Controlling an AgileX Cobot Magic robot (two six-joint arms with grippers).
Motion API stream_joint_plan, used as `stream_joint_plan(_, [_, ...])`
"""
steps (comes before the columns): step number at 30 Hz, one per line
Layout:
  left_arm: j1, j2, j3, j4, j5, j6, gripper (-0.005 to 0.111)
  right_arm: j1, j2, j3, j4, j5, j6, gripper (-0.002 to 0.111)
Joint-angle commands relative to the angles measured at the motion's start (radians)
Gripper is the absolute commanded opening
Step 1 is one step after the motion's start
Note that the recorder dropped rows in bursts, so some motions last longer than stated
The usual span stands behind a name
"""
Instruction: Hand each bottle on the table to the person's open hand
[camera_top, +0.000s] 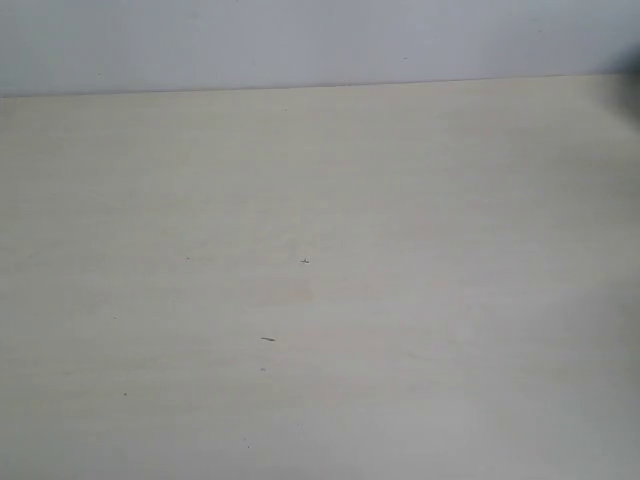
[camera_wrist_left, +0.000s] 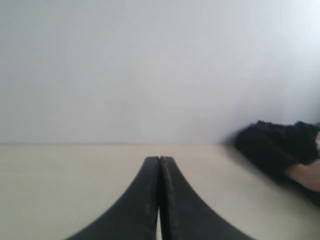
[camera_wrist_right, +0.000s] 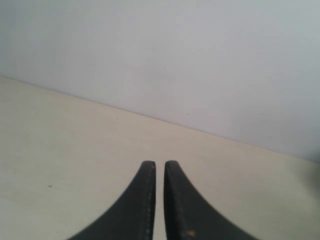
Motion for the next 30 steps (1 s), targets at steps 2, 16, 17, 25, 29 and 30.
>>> stream_joint_plan(2, [0.114,-0.212,0.073,0.007,0.013,-0.007,0.001,-0.004,-0.006,-0.007,-0.004,-0.012,0.0,0.008])
stream_joint_plan(16, [0.141,-0.287,0.15,-0.034,0.038,-0.01,0.001,-0.004,-0.006,-0.007,-0.002,-0.012,0.0,0.008])
stream_joint_plan(17, [0.141,-0.29,0.15,-0.03,0.04,-0.01,0.001,-0.004,-0.006,-0.007,-0.002,-0.012,0.0,0.008])
stream_joint_plan(25, [0.173,-0.333,0.268,0.805,-0.032,-0.696,0.001,-0.004,-0.006,-0.007,-0.002,-0.012,0.0,0.008])
stream_joint_plan(29, [0.203,-0.368,0.324,1.017,-0.159,-0.931,0.001,-0.004,-0.006,-0.007,-0.002,-0.012,0.0,0.008])
stream_joint_plan(30, [0.205,-0.368,0.324,1.027,-0.151,-0.927,0.001,-0.004,-0.006,-0.007,-0.002,-0.012,0.0,0.008])
